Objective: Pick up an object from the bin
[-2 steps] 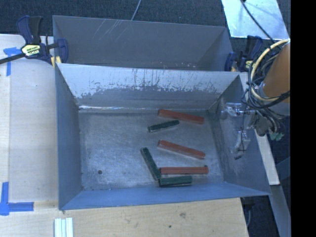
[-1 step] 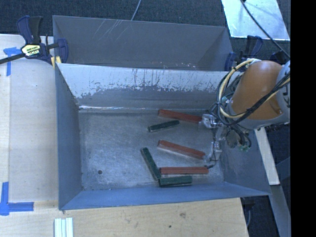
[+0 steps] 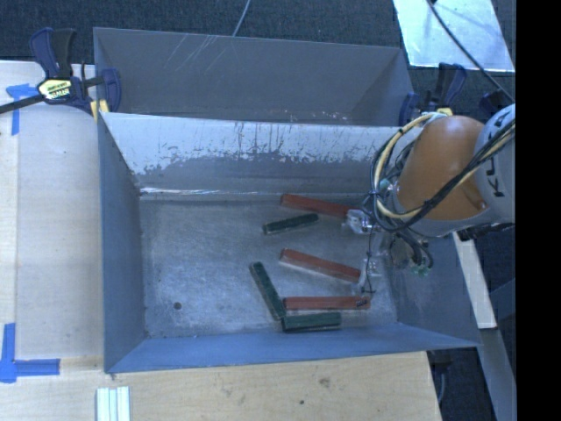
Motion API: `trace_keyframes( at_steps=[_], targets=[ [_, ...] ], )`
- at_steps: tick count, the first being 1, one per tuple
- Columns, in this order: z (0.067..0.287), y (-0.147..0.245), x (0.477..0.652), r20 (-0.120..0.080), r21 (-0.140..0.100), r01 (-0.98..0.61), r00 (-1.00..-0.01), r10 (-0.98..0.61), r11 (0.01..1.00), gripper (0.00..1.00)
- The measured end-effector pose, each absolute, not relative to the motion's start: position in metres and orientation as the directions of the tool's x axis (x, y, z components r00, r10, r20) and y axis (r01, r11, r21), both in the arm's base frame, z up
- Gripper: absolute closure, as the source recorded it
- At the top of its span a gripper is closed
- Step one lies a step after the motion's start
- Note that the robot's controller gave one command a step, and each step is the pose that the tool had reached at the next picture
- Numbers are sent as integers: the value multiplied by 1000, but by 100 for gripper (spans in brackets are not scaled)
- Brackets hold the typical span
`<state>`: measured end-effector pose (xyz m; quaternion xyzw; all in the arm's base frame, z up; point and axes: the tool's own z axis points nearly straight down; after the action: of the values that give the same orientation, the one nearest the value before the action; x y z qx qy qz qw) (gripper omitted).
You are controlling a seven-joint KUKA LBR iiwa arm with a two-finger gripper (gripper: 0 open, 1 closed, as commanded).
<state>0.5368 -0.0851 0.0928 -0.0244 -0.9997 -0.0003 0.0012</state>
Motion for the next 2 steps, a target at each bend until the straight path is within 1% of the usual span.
trace_keyframes(
  at_steps=[1, 2],
  targets=[
    [103, -57, 533, -1, 0, 185, -983, 185, 983, 0],
    [76, -54, 536, -2, 0, 14, -1000, 14, 1000, 0]
  ],
)
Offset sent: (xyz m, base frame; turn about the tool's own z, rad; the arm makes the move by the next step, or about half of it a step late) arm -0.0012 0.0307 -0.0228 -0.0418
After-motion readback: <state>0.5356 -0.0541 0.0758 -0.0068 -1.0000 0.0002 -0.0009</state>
